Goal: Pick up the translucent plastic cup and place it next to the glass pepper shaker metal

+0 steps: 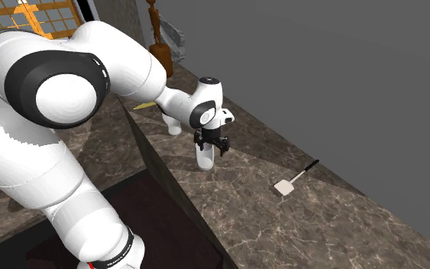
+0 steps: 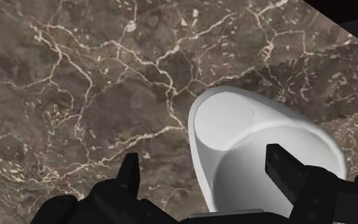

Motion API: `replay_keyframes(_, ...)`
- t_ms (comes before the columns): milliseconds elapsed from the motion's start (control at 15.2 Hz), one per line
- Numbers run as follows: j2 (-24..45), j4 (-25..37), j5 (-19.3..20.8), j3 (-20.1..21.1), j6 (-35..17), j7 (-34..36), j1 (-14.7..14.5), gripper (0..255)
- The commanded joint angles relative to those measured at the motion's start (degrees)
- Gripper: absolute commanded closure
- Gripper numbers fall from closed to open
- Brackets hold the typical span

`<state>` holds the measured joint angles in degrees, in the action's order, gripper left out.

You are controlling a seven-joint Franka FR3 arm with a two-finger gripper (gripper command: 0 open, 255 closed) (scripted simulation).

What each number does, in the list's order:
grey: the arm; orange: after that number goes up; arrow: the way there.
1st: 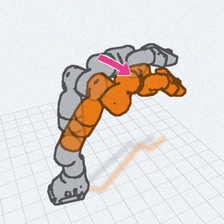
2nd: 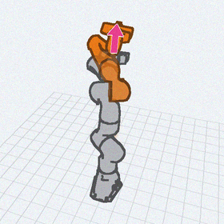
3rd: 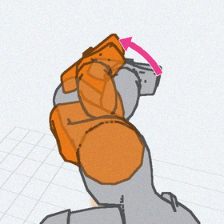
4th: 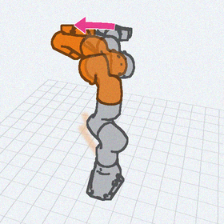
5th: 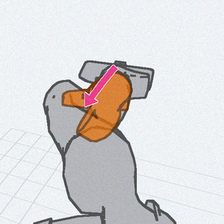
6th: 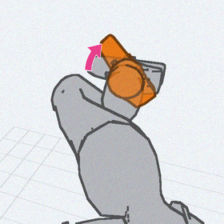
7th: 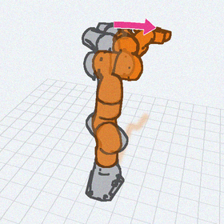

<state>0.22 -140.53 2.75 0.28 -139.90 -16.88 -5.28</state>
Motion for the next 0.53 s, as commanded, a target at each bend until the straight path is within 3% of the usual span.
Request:
replay_keyframes(0,0.0,0.0,0.0,0.0,0.0,0.0,0.0,0)
replay_keyframes(66,0.0,0.0,0.0,0.0,0.0,0.0,0.0,255)
replay_keyframes(462,0.0,0.0,0.0,0.0,0.0,0.0,0.0,255)
